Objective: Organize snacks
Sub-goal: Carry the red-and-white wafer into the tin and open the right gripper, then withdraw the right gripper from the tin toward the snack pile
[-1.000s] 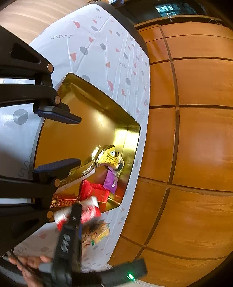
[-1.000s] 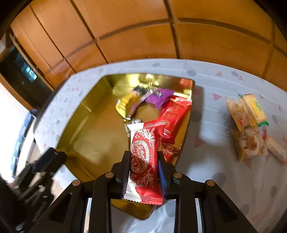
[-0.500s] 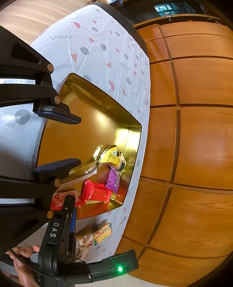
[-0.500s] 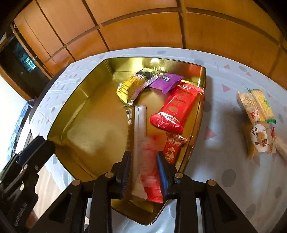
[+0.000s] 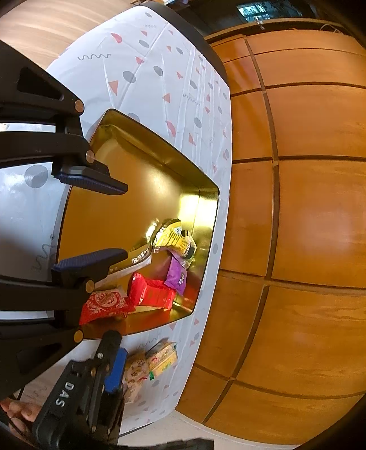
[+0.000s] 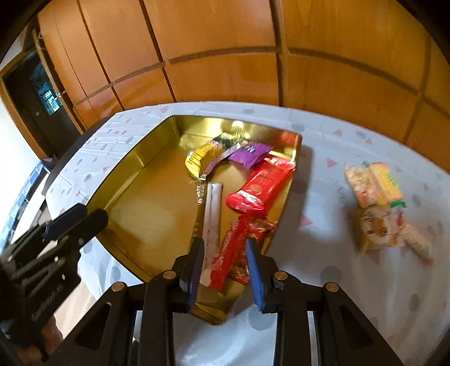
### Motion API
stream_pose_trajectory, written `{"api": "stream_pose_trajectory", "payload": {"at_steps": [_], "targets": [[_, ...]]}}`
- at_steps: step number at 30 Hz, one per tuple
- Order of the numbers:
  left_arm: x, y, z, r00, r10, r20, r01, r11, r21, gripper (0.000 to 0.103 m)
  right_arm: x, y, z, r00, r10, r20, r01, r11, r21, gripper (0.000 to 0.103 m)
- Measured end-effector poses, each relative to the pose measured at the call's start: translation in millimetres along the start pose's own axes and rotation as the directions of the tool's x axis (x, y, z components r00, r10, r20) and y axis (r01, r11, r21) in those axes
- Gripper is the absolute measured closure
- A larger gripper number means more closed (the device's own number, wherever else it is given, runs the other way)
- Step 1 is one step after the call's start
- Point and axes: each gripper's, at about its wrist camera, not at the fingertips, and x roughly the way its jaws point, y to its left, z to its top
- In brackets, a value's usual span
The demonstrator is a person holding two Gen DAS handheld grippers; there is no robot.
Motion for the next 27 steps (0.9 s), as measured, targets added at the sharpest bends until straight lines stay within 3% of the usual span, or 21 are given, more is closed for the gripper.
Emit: {"api": "stream_pose_trajectory", "payload": {"at_steps": [8, 27], "targets": [[-3.1, -10.9, -1.2, 1.0, -0.015, 0.002, 0.015, 0.999, 0.029, 0.063, -23.4, -10.7, -10.8, 0.997, -0.048, 0.062, 0.049, 0.999, -0.02, 0.072], [-4.8, -44.2, -4.6, 0.999, -0.042, -0.011, 0.043, 0.993, 0.112, 0.063, -41.3, -44.9, -32.3, 0.988, -0.122, 0.094, 0.121, 0.992, 0.023, 0.072]]}}
